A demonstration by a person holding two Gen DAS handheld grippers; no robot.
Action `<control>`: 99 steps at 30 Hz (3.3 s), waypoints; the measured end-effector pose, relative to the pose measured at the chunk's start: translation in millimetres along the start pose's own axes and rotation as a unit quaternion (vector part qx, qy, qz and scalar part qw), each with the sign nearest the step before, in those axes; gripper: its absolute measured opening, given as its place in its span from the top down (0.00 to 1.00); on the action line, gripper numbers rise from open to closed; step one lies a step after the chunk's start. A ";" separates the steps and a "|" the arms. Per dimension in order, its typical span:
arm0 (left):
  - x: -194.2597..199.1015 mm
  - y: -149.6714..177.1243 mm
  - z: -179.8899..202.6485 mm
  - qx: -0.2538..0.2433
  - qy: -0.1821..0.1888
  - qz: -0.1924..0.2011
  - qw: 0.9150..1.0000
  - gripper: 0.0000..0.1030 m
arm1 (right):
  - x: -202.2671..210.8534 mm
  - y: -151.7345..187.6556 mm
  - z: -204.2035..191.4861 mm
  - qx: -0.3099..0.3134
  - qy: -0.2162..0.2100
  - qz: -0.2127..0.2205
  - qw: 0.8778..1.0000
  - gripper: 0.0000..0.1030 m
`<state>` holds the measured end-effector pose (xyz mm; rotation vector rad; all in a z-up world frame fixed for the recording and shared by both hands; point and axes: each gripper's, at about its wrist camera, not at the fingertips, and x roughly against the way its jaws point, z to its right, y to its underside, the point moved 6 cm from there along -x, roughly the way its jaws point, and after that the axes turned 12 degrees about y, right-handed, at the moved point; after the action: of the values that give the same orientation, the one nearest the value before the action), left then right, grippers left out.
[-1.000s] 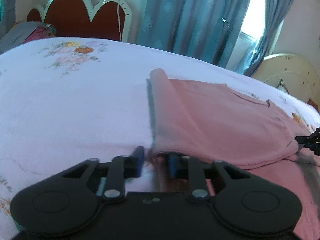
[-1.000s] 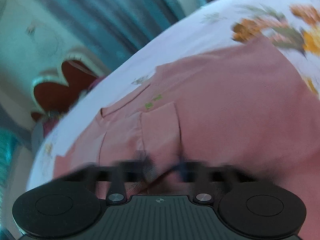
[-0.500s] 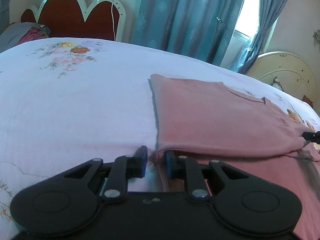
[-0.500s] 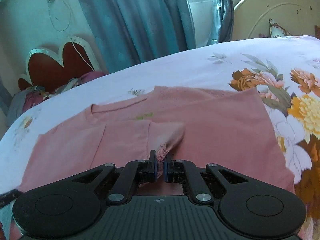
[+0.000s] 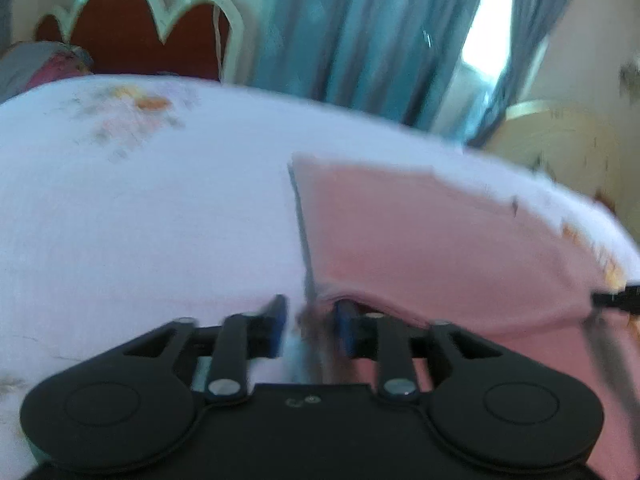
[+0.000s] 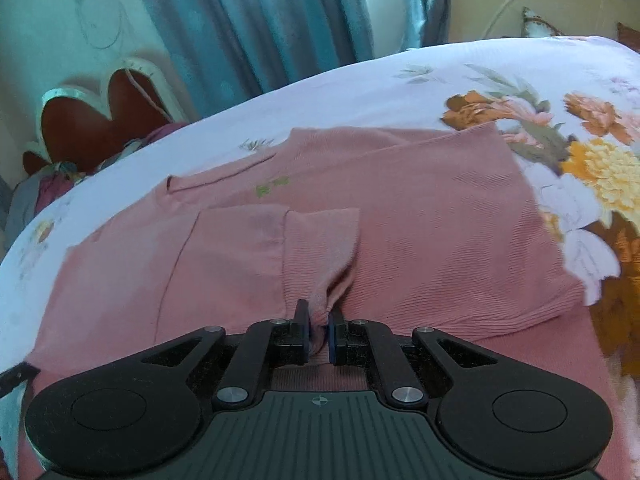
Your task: Fold small clothes
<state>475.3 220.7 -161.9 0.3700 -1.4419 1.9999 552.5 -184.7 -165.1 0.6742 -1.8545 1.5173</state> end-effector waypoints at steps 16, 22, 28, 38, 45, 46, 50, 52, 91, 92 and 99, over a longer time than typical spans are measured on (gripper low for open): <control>-67.2 -30.3 47.2 -0.059 0.048 -0.044 0.996 0.38 | -12.1 -21.5 -49.5 0.088 -0.013 0.028 0.996 0.76; -153.6 -72.9 17.2 -0.060 0.011 -0.067 0.996 0.40 | -76.3 -52.0 -65.5 0.141 0.040 0.008 0.989 0.76; -138.5 -87.4 9.4 -0.041 0.030 -0.035 0.998 0.34 | -67.5 -67.5 -33.4 0.075 0.050 0.030 0.995 0.75; -110.0 -37.4 20.0 -0.033 0.027 -0.036 0.998 0.33 | -53.1 -14.2 -94.9 0.203 -0.009 0.033 0.979 0.76; -52.3 -21.3 27.9 -0.067 -0.016 0.015 0.998 0.35 | -18.4 -25.5 -45.5 0.073 -0.005 0.050 0.996 0.76; -46.7 -24.0 36.9 -0.072 -0.014 0.027 0.997 0.33 | -10.5 -23.7 -53.9 0.073 -0.021 0.053 0.996 0.76; -62.4 -14.1 68.7 -0.094 0.022 -0.003 0.995 0.32 | -4.2 3.7 -94.8 0.139 -0.062 0.038 0.988 0.76; -69.1 -5.3 67.0 -0.102 0.024 -0.030 0.994 0.34 | -3.8 14.6 -95.8 0.162 -0.053 0.035 0.985 0.76; 34.4 72.1 117.5 -0.153 -0.051 -0.083 0.983 0.13 | 123.5 64.0 81.0 0.022 0.011 0.061 0.998 0.30; 42.8 75.9 118.1 -0.152 -0.053 -0.080 0.984 0.13 | 130.2 68.7 86.7 0.019 0.010 0.062 0.998 0.30; 102.8 115.1 104.8 -0.117 -0.065 -0.077 0.988 0.21 | 167.0 106.8 135.6 -0.018 -0.030 0.040 0.999 0.55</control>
<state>309.8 135.3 -151.9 0.4997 -1.6539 1.6895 342.4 -294.6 -126.8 0.6418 -1.9712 1.5260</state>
